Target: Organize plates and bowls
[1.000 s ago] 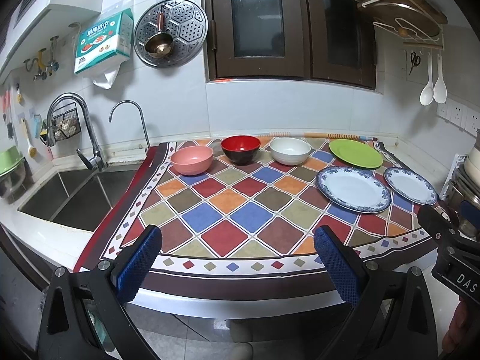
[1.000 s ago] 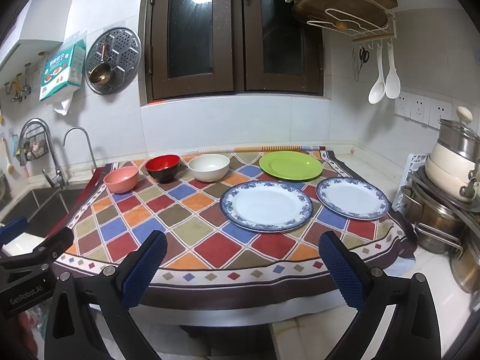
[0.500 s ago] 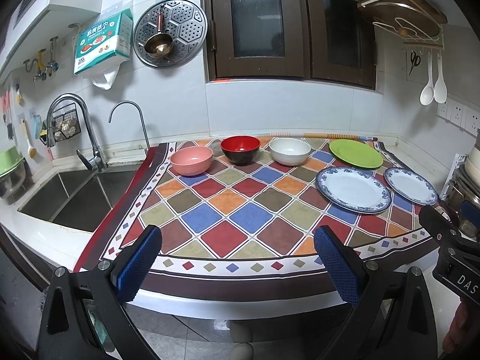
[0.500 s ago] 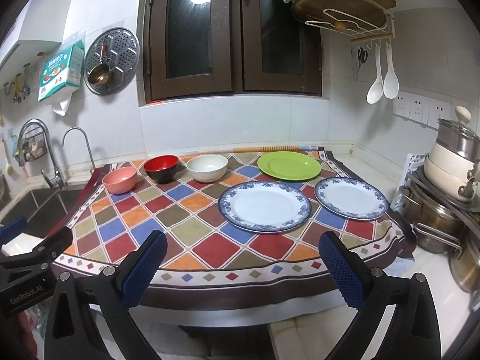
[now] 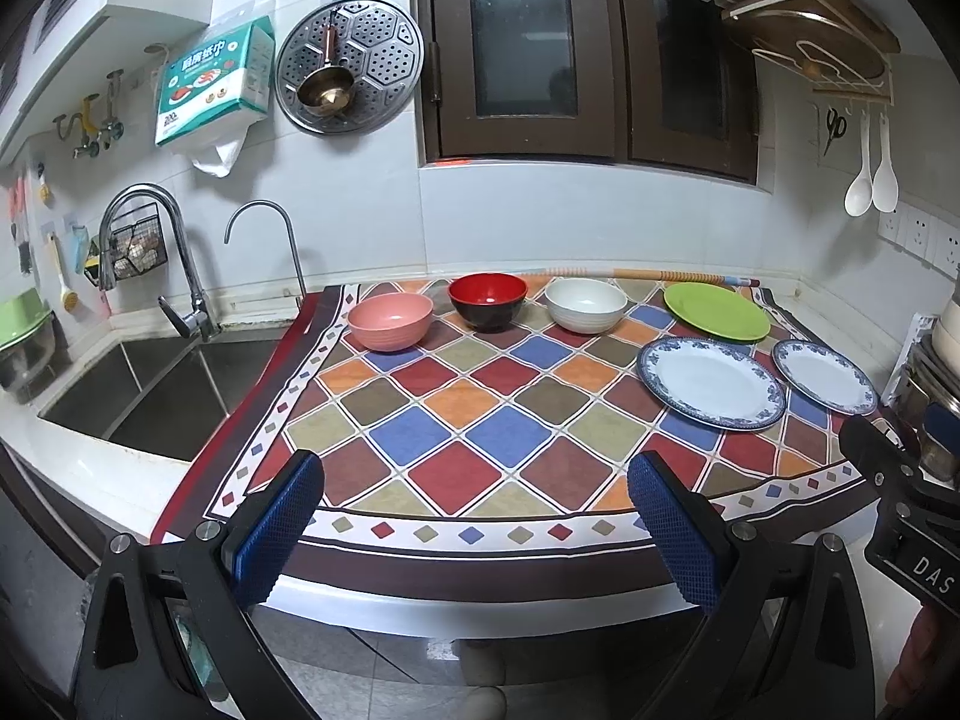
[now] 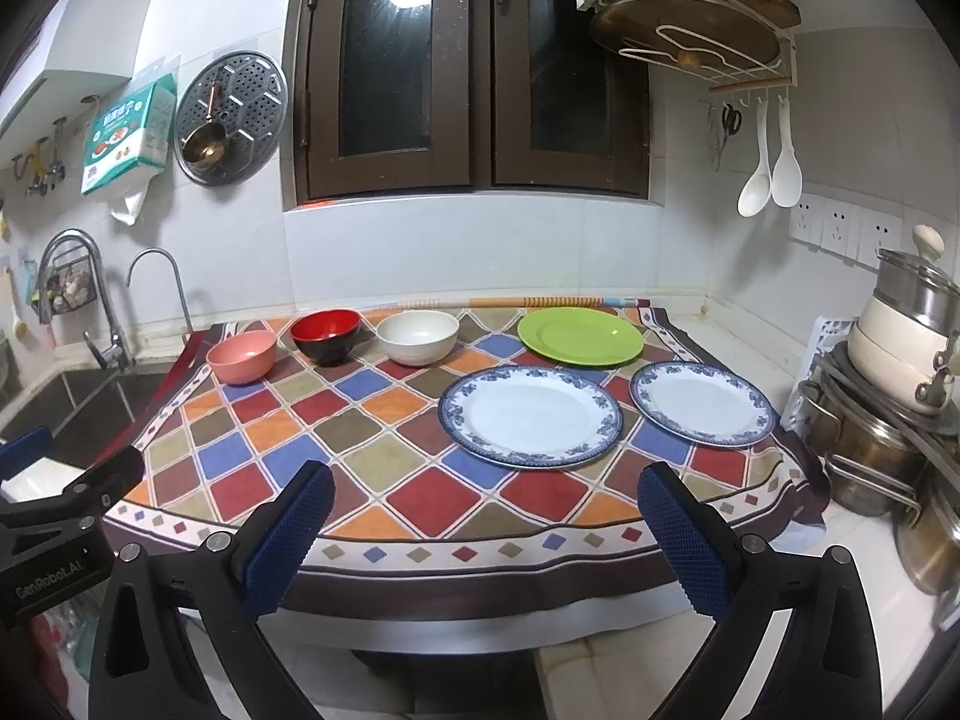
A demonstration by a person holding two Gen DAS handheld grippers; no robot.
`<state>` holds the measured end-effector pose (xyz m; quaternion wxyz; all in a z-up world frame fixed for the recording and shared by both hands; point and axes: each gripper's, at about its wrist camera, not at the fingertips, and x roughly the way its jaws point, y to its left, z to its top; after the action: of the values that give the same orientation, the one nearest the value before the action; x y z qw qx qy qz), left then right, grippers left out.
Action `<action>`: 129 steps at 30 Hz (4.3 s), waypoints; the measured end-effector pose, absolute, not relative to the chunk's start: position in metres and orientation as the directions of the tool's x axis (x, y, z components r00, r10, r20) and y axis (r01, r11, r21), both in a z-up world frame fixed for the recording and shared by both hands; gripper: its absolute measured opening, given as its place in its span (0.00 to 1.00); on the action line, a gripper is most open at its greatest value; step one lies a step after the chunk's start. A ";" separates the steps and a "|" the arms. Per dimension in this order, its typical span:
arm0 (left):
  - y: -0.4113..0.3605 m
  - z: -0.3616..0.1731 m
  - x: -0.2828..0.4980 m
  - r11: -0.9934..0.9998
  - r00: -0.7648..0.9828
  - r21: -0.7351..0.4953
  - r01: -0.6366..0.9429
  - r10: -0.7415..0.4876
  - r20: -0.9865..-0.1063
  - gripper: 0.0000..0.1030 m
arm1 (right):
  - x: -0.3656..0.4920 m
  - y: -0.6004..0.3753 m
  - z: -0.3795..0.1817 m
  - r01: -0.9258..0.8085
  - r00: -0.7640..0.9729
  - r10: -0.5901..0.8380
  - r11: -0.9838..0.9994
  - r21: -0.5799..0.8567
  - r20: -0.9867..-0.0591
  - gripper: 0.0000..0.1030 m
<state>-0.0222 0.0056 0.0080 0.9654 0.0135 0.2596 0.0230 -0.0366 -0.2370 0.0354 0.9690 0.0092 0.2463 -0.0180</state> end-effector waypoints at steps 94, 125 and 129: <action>-0.165 -0.099 0.322 0.878 0.534 0.033 0.478 -0.261 -0.804 0.67 | 0.221 -0.349 -0.076 0.445 0.592 -0.273 0.895 0.024 -0.758 0.63; -0.189 -0.127 0.352 0.876 0.436 -0.055 0.479 -0.292 -0.851 0.39 | 0.251 -0.371 -0.114 0.461 0.527 -0.203 0.884 0.077 -0.825 0.36; -0.184 -0.123 0.349 0.882 0.442 -0.059 0.467 -0.291 -0.849 0.39 | 0.249 -0.371 -0.112 0.462 0.526 -0.204 0.884 0.075 -0.826 0.36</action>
<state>0.3495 -0.1838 -0.1233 0.8441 0.0925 0.4781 -0.2245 0.2491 -0.3707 -0.1118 0.8615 0.1440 0.4469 -0.1933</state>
